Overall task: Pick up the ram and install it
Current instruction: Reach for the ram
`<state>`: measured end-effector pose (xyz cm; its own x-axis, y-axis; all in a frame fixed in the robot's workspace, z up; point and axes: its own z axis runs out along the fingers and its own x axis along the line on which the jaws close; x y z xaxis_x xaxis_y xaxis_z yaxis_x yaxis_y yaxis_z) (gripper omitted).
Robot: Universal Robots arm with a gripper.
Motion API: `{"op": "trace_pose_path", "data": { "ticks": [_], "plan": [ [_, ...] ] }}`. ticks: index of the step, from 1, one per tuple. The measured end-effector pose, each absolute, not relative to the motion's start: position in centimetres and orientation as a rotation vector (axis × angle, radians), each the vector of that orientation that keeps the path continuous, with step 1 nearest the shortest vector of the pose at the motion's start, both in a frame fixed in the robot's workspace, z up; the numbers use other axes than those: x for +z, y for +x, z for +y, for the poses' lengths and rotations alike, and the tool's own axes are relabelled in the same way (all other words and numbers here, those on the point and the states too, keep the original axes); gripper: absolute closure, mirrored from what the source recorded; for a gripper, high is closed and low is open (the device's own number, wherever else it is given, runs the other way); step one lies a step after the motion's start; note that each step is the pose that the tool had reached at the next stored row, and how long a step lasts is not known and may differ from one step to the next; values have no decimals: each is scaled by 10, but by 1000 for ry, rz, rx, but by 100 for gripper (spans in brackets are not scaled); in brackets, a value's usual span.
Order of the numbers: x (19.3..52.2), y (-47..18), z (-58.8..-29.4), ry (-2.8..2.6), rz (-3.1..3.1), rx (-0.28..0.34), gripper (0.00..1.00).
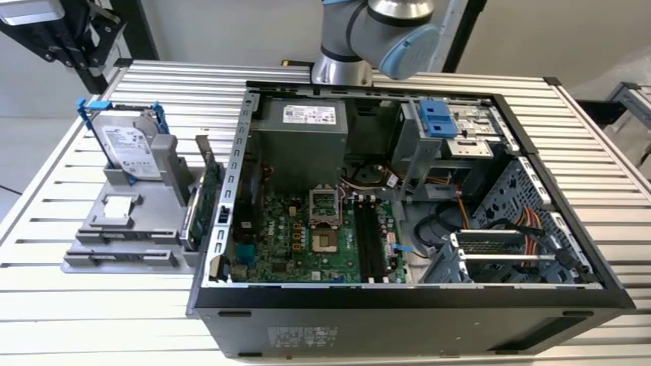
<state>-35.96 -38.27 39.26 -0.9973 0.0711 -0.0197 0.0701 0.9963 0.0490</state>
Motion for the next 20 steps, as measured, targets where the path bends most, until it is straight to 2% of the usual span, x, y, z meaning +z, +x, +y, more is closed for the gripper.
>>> {"op": "trace_pose_path", "data": {
  "ticks": [20],
  "plan": [
    [393,-360,-402,110,3117,75,100]
  ]
}}
